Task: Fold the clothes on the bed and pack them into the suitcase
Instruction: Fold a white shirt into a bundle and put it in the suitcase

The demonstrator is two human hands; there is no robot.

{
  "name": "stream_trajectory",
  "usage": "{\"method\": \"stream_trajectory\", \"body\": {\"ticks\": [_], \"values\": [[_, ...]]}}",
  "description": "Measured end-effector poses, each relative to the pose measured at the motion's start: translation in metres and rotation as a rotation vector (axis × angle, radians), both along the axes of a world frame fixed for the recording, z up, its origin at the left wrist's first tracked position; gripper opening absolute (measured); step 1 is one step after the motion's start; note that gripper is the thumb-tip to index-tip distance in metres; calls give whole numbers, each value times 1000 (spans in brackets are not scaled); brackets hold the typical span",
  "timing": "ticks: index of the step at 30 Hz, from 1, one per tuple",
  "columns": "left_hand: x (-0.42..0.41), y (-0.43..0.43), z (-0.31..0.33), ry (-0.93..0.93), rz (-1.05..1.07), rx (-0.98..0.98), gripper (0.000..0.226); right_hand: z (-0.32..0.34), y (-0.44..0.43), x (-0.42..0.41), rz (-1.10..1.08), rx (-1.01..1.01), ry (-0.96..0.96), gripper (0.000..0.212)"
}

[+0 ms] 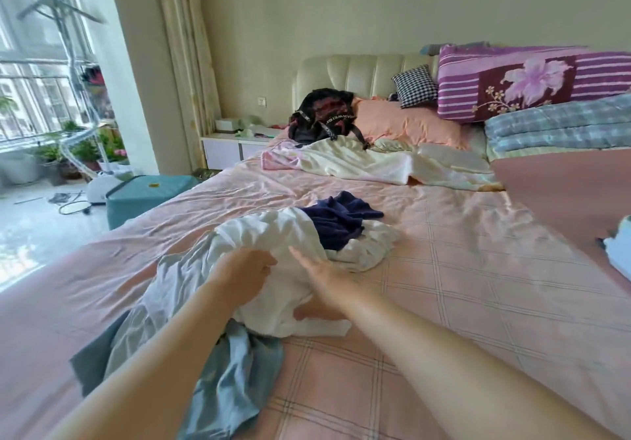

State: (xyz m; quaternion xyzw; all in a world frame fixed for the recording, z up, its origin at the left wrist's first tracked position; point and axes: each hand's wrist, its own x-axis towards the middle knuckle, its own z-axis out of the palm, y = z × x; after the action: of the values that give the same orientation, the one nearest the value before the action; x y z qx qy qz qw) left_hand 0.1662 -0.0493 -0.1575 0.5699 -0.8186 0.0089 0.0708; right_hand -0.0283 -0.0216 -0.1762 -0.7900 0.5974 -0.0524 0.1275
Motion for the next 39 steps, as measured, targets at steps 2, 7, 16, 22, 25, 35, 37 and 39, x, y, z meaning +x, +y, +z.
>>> {"method": "stream_trajectory", "body": {"ticks": [2, 7, 16, 22, 25, 35, 37, 39], "values": [[-1, 3, 7, 125, 15, -60, 32, -1, 1, -1, -6, -58, 32, 111], [-16, 37, 57, 441, -54, -347, 22, 15, 21, -9, -45, -263, -275, 75], [-68, 110, 72, 529, -254, -124, 41, 92, 92, -82, -419, -346, -1000, 28], [-99, 139, 47, 443, -253, -19, 58, 100, 167, -162, -613, -444, -666, 41], [-126, 161, 46, 355, -256, 126, 59, 92, 210, -198, -733, -490, -195, 42], [-177, 198, -8, 36, -191, 91, 65, 29, 260, -194, -516, 72, 304, 68], [-169, 197, -16, 0, -128, -28, 58, 18, 245, -173, -425, -13, 138, 78], [-155, 193, -28, -14, -23, -27, 62, 8, 229, -153, -360, -82, 28, 78]]}}
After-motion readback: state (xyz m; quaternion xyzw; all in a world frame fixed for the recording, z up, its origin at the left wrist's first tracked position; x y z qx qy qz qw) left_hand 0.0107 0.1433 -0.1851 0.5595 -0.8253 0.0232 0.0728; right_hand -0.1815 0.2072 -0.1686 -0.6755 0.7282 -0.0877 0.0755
